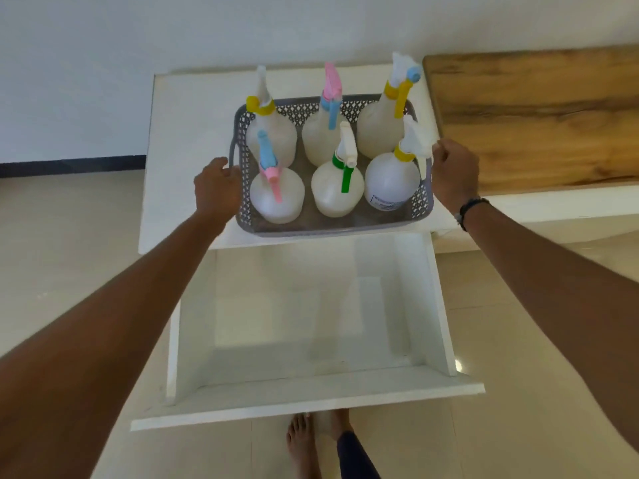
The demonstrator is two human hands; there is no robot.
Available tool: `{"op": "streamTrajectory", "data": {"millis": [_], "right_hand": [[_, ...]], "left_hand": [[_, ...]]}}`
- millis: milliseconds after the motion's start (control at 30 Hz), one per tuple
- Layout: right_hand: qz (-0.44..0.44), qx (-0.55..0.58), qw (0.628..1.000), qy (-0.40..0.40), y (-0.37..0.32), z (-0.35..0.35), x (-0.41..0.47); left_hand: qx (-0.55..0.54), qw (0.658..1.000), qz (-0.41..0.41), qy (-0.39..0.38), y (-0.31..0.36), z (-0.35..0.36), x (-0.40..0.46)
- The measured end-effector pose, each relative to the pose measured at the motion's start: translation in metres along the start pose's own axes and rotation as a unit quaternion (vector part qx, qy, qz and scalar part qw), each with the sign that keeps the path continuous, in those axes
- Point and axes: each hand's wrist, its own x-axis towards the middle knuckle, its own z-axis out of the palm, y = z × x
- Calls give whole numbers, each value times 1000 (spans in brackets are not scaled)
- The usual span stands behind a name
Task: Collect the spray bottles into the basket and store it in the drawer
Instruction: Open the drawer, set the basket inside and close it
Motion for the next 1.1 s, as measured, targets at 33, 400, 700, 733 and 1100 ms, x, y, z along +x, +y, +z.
{"op": "streamTrajectory", "data": {"millis": [33, 400, 700, 733, 1100], "right_hand": [[-6, -3, 1000, -22, 2, 2, 8], [-33, -59, 992, -107, 16, 16, 34], [-54, -42, 993, -92, 11, 15, 29], [-56, -40, 994, -90, 10, 13, 26], [-84, 5, 995, -63, 8, -37, -64]], "left_hand": [[-6, 1000, -16, 1, 2, 4, 6], [59, 998, -34, -7, -3, 21, 37], [70, 997, -10, 8, -10, 24, 33], [69, 998, -7, 10, -12, 22, 31], [59, 997, 47, -6, -28, -30, -52]]}}
